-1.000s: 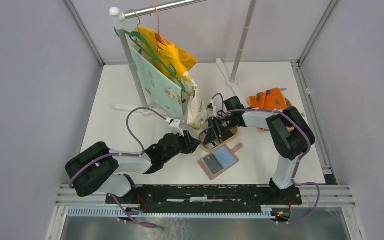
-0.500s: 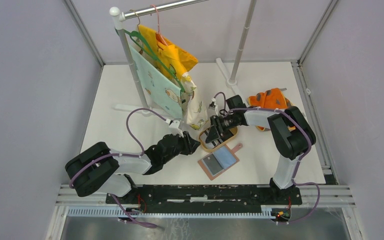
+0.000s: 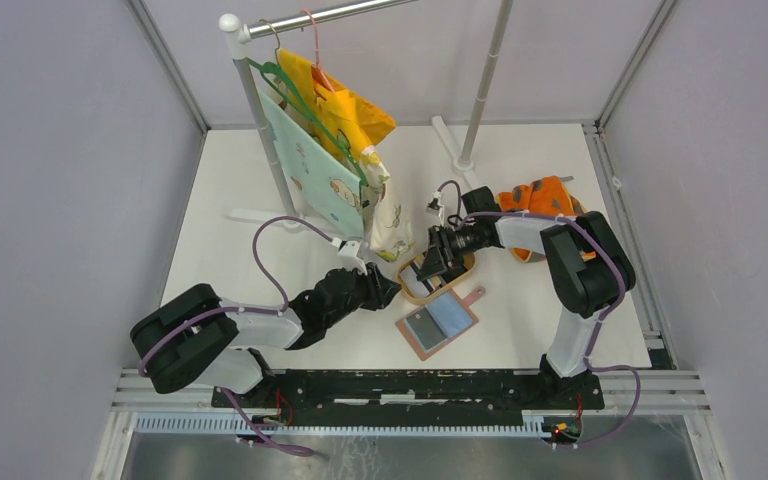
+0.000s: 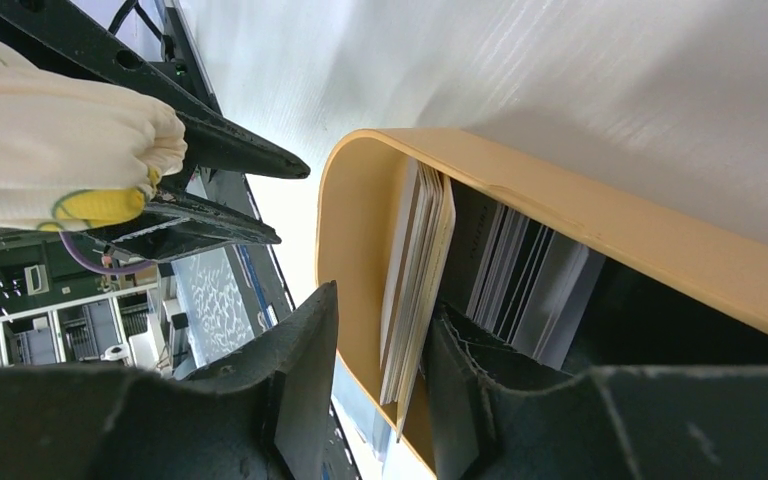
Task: Put the credit cards into the card holder
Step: Pick up the credit card from the storage box.
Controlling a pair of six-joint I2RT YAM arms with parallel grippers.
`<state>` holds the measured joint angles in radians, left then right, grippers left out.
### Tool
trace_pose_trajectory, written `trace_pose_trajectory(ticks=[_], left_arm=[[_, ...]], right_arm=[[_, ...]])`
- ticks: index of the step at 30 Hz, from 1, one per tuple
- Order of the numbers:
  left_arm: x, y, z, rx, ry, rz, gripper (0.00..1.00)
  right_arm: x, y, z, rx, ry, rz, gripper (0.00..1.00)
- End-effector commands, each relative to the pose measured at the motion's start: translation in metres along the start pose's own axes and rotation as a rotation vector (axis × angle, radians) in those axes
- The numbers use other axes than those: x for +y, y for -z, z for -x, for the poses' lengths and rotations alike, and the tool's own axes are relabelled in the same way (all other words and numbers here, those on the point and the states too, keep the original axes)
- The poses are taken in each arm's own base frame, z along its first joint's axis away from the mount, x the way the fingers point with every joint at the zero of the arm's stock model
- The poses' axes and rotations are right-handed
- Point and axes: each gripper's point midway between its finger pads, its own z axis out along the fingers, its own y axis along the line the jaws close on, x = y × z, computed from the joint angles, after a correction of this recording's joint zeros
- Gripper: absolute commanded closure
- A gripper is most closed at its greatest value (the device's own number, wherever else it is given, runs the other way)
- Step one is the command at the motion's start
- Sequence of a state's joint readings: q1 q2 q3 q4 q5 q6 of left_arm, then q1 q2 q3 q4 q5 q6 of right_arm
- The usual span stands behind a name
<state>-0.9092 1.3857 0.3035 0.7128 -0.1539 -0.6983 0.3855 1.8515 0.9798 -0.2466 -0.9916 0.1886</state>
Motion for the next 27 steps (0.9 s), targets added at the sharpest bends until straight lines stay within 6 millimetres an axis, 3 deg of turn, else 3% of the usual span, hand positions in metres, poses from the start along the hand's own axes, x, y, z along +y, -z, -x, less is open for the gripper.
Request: trace_pose_trajectory(ticks=[1,15,21,27], left_arm=[[-0.007,0.0,0.01,-0.043,-0.06,-0.041,0.59],[-0.008,0.003,0.012,-0.053,-0.06,-0.049,0.59],[-0.011,0.005,0.013,-0.056,-0.059,-0.065,0.59],[-0.023,0.017,0.017,-0.07,-0.023,-0.133,0.59]], right_arm=[[0.014,0.011,0.022,-0.05,0.068,0.032,0.59],[0.0,0.024,0.026,-0.076,0.041,0.005,0.64],[-0.01,0.03,0.03,-0.094,0.04,-0.029,0.75],[-0.018,0.043,0.039,-0.149,0.059,-0.082,0.93]])
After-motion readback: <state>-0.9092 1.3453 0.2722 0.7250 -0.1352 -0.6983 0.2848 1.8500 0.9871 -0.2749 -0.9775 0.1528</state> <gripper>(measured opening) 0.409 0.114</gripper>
